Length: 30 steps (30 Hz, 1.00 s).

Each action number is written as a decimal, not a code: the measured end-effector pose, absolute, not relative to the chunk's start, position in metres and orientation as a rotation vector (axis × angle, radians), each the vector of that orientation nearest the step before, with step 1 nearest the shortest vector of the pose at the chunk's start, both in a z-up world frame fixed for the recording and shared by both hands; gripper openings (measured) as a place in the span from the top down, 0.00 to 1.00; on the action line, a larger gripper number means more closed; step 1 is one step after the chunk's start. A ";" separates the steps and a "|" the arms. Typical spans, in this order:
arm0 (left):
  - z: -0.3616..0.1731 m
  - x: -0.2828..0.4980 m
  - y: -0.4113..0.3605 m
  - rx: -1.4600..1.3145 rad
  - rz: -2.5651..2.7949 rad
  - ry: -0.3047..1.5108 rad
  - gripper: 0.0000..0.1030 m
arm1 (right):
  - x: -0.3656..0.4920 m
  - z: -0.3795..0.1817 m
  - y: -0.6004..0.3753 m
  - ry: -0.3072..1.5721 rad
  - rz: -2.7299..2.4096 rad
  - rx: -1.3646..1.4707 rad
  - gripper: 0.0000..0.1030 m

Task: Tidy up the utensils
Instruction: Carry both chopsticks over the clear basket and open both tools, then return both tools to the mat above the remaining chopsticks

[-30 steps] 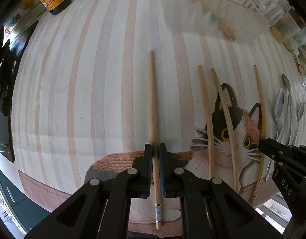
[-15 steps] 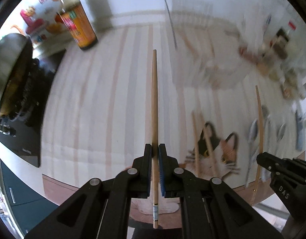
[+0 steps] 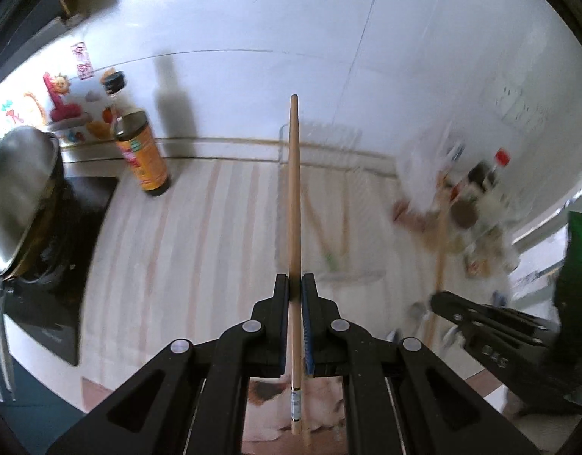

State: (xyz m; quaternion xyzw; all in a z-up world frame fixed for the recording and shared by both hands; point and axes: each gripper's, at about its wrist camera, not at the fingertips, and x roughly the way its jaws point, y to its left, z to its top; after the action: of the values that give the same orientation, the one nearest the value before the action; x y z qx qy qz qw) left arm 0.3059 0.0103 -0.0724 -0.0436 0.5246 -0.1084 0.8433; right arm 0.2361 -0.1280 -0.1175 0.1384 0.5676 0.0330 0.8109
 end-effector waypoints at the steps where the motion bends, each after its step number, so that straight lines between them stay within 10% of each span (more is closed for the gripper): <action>1: -0.072 0.314 0.006 -0.104 -0.236 1.111 0.96 | 0.247 -0.113 -0.130 1.204 0.076 0.305 0.94; 30: -0.135 0.463 -0.027 -0.037 -0.146 1.322 0.81 | 0.441 -0.183 -0.145 1.367 0.041 0.282 0.88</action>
State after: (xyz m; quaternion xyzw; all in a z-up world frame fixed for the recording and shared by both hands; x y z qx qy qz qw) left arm 0.4626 -0.0273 -0.1346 -0.0171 0.6133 -0.0676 0.7868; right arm 0.4406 -0.1445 -0.1832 0.1298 0.6295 0.0190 0.7659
